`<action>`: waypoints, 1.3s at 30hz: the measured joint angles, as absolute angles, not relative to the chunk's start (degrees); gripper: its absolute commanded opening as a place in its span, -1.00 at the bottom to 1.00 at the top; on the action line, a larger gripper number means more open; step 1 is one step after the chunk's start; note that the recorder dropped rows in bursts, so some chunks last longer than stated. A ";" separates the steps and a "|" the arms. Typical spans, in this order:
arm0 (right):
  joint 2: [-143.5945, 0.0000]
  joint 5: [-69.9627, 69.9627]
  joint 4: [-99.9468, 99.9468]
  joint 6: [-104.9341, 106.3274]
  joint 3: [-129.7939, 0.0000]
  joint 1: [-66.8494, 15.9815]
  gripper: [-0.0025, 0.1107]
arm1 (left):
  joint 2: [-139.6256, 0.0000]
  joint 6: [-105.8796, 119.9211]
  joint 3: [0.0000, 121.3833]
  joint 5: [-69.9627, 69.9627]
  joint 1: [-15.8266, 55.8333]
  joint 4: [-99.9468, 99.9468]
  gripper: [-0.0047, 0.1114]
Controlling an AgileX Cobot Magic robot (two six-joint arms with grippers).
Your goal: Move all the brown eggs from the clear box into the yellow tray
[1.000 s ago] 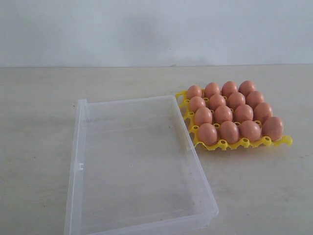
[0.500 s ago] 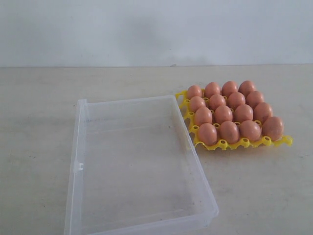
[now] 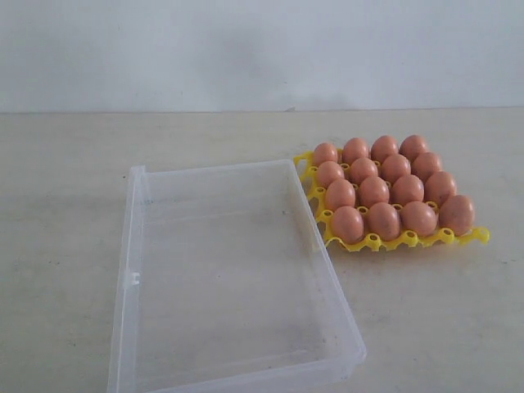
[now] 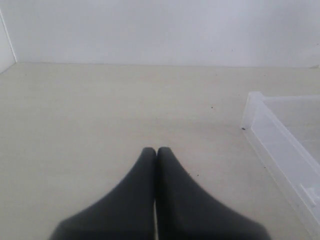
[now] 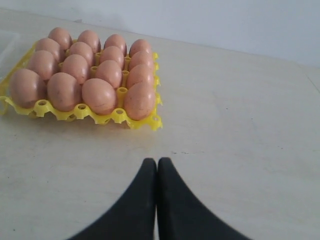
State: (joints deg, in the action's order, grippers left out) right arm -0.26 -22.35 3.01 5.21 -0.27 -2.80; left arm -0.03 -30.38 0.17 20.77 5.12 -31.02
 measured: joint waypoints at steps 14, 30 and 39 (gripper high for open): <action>-0.26 -22.91 8.24 0.00 -0.27 5.17 -0.96 | -0.03 -30.38 0.17 20.77 5.12 -31.02 -0.99; -0.26 -22.89 8.35 0.00 -0.27 5.17 -0.96 | -0.03 -30.38 0.17 20.77 5.12 -31.02 -0.99; -0.26 -22.79 8.35 0.00 -0.27 5.17 -0.96 | -0.03 -30.38 0.17 20.77 5.12 -31.02 -0.99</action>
